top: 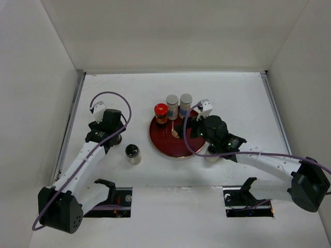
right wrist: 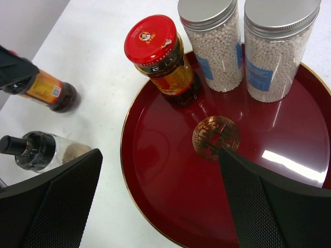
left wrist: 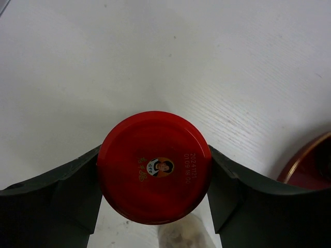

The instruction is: Organize the condiment bottles

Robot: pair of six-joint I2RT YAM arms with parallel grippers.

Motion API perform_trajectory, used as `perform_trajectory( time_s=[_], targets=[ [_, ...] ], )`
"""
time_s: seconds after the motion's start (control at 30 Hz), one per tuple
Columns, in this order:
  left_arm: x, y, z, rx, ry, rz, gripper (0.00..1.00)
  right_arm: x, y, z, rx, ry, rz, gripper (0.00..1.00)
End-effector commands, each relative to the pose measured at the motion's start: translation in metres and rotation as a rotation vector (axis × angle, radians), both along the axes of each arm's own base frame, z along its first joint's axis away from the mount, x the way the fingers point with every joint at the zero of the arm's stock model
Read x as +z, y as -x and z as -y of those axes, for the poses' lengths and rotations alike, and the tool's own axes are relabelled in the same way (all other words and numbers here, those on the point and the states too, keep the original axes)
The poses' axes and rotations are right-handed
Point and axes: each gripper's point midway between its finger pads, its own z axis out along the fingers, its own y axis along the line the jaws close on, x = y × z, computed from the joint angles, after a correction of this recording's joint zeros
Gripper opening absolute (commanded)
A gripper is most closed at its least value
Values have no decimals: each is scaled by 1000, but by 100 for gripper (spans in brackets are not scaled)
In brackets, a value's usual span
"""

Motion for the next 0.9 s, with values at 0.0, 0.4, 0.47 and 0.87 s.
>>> perform_trajectory(
  time_s=[0.0, 0.4, 0.47, 0.87],
  targets=[
    [88, -20, 13, -20, 9, 259, 44, 25, -5, -10, 15, -41, 49, 97],
    [135, -28, 149, -379, 90, 343, 44, 28, -13, 4, -37, -58, 62, 96],
    [132, -31, 167, -421, 96, 341, 44, 29, -13, 6, -42, -60, 64, 96],
    [97, -50, 229, -557, 83, 318, 44, 31, -15, 13, -60, -72, 71, 96]
  ],
)
